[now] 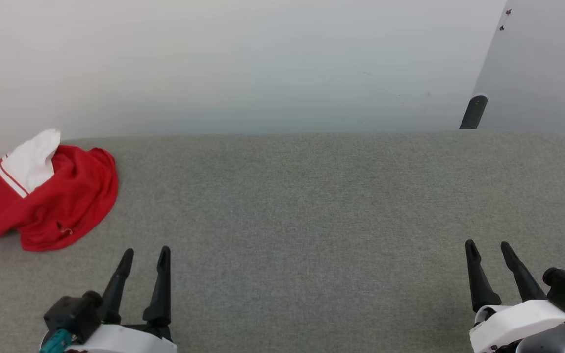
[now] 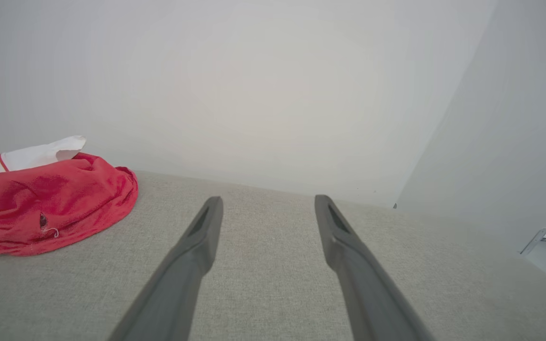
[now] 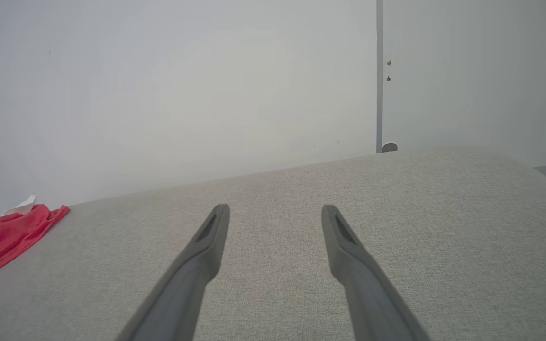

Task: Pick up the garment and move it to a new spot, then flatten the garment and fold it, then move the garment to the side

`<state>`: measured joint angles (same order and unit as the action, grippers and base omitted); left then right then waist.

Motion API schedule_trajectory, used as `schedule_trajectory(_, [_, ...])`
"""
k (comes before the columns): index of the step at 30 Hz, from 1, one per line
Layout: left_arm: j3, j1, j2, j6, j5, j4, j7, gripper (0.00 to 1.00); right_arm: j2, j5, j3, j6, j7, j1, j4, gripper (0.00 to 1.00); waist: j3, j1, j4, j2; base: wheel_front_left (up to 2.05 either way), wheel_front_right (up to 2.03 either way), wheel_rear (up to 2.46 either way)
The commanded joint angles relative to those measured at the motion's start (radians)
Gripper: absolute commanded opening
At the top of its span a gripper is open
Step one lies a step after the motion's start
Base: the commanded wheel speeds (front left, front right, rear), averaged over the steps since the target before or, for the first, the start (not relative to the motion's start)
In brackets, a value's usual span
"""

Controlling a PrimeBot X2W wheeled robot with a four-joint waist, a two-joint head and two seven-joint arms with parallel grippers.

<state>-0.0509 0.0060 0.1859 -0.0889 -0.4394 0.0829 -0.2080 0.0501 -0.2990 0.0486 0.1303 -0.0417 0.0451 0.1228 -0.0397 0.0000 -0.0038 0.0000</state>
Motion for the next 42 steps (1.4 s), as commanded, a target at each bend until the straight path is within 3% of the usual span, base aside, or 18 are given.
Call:
schedule_trajectory(1, [0.003,0.004,0.000,-0.006,0.022,-0.009,-0.007,1.00,0.000,0.018,-0.003,0.001,-0.005,-0.012,-0.010,1.00,0.001,0.0000,0.000,0.0000,0.00,0.00,0.00])
schedule_trajectory(28, [0.016,0.022,-0.006,-0.035,0.241,-0.040,-0.057,1.00,0.000,0.196,-0.002,0.001,-0.041,-0.024,-0.035,1.00,0.000,0.0000,0.002,0.0000,0.00,0.00,0.00])
schedule_trajectory(42, [0.022,0.003,-0.006,-0.036,0.230,-0.008,-0.055,1.00,0.000,0.184,-0.013,0.001,-0.048,-0.031,-0.035,1.00,-0.006,0.0000,0.051,0.0000,0.00,0.00,0.00])
